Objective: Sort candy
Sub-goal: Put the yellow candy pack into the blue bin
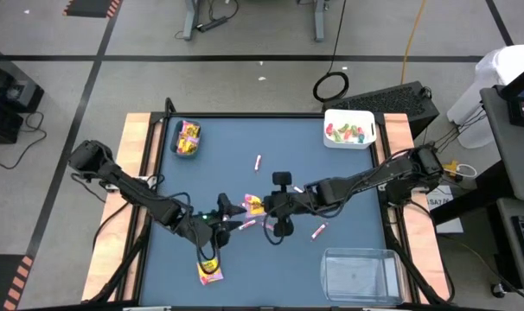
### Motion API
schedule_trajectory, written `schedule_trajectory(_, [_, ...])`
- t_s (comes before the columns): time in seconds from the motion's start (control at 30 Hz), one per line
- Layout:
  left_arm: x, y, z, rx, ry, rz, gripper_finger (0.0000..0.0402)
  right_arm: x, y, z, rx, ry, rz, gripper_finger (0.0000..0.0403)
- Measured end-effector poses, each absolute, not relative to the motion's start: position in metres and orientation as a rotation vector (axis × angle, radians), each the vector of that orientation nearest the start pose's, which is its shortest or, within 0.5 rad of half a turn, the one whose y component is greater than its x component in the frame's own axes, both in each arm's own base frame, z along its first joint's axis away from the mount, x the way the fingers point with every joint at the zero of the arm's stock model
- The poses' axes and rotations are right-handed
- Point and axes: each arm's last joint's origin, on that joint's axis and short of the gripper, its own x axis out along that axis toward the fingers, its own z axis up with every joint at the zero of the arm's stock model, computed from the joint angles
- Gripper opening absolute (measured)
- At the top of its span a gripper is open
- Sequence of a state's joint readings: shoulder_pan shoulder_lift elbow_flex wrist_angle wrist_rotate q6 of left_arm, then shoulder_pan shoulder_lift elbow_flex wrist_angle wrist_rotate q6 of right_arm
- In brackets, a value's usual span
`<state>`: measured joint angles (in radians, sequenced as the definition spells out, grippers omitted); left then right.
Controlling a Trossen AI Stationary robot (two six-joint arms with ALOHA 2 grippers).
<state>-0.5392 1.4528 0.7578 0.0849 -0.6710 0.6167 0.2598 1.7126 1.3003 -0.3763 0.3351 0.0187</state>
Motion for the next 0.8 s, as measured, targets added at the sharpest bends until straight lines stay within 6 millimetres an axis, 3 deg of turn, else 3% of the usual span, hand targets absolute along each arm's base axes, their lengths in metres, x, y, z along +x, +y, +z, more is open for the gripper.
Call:
schedule_trajectory(0.17, [0.262, -0.130, 0.195, 1.174, 0.595, 0.069, 0.0246, 0.365, 0.079, 0.254, -0.213, 0.754, -0.089, 0.0020])
schedule_trajectory(0.3, [0.264, -0.124, 0.194, 1.253, 0.632, 0.115, 0.0215, 0.367, 0.075, 0.255, -0.177, 0.742, -0.055, 0.0020])
schedule_trajectory(0.8, [0.269, -0.123, 0.197, 1.257, 0.587, 0.067, 0.0024, 0.370, 0.074, 0.258, -0.117, 0.708, -0.033, 0.0021])
